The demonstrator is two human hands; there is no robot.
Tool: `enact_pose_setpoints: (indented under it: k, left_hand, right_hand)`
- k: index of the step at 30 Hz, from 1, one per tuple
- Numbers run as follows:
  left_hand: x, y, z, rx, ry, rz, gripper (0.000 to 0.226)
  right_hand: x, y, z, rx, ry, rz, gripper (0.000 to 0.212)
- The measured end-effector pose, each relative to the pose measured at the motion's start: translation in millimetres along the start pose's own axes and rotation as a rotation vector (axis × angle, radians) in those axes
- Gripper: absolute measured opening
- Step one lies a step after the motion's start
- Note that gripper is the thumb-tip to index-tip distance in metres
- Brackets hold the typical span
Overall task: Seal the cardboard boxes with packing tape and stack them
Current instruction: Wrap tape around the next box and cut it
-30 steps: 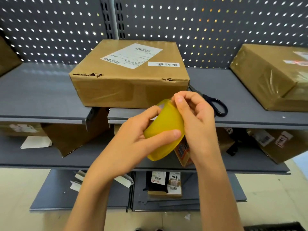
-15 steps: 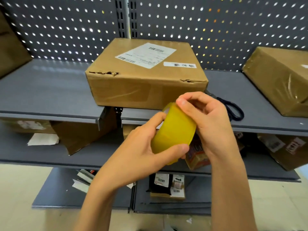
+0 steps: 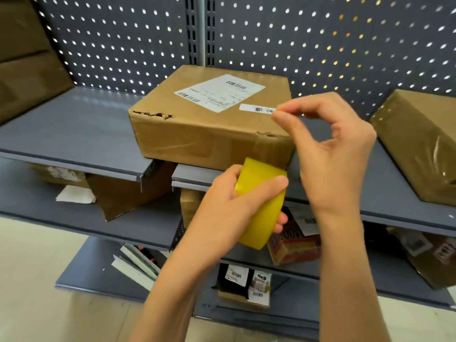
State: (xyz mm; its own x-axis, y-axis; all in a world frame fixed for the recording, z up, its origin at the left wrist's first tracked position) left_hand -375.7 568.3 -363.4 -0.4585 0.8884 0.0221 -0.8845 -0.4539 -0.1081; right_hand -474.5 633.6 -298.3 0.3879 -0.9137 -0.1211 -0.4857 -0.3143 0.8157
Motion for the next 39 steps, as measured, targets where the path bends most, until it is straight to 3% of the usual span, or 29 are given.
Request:
enact_pose_setpoints:
  k: [8, 21, 39]
  left_hand:
    - [9, -5, 13, 0.115, 0.007, 0.010, 0.026]
    - [-1, 12, 21, 0.045, 0.012, 0.082, 0.014]
    - [0, 17, 25, -0.006, 0.025, 0.026, 0.014]
  right_hand:
    - [17, 43, 34, 0.158, 0.113, -0.272, 0.006]
    - [29, 49, 62, 0.187, 0.068, -0.332, 0.004]
    - [30, 52, 70, 0.247, 0.084, -0.384, 0.010]
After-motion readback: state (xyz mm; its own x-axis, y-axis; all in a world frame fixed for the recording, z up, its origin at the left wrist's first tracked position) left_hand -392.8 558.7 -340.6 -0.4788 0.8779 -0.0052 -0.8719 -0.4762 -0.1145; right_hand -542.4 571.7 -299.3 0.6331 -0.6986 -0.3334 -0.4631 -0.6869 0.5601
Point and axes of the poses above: each hand's wrist, its own y-axis towards the middle knuckle, its own x-axis out of the palm, z = x × y, the point moved 6 cm from there along y, towards the middle knuckle, and after that the axes turned 10 degrees about y, right-handed, at the moved point
